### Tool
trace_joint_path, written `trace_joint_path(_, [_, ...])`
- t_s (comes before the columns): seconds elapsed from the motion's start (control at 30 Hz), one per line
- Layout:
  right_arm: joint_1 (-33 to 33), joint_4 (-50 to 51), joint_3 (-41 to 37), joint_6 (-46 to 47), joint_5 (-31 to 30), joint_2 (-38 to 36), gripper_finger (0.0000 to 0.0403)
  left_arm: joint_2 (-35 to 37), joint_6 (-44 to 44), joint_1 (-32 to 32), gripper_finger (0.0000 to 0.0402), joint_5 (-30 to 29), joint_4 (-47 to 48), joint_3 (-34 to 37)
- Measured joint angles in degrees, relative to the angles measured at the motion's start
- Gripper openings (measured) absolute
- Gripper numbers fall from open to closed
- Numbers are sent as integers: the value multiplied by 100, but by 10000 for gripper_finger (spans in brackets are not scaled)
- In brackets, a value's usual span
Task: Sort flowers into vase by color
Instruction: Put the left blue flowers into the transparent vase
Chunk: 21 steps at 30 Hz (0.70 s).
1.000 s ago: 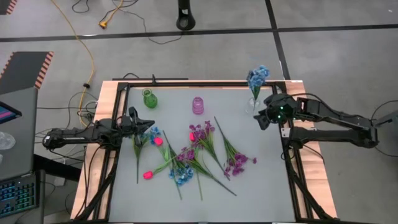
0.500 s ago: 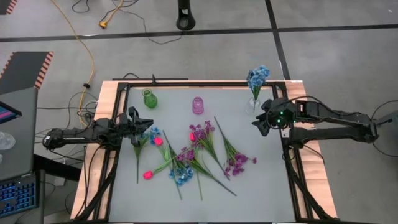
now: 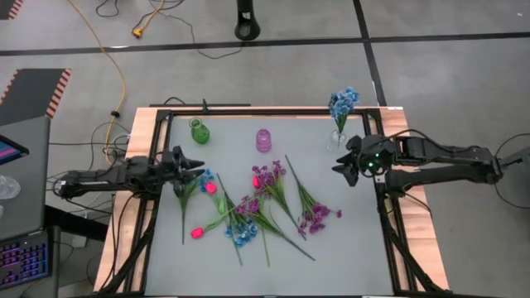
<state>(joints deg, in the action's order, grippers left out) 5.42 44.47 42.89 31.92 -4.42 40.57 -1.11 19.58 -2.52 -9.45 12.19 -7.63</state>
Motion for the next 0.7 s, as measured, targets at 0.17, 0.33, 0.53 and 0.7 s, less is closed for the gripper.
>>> trace_joint_path(0.17, [-102,-12,0,4,-42,151,223,-327,1091,0,137,347,1583,-678])
trace_joint_path(0.33, [-137,-15,0,8,-42,470,223,-961,2464,0,137,1122,2714,-1260])
trace_joint_path(0.53, [-137,-17,0,-26,-42,961,223,-1984,3846,2,137,2224,3640,-1807])
trace_joint_path(0.7, [-136,-38,0,-26,-42,1350,223,-2755,4534,0,137,2411,3957,-2007])
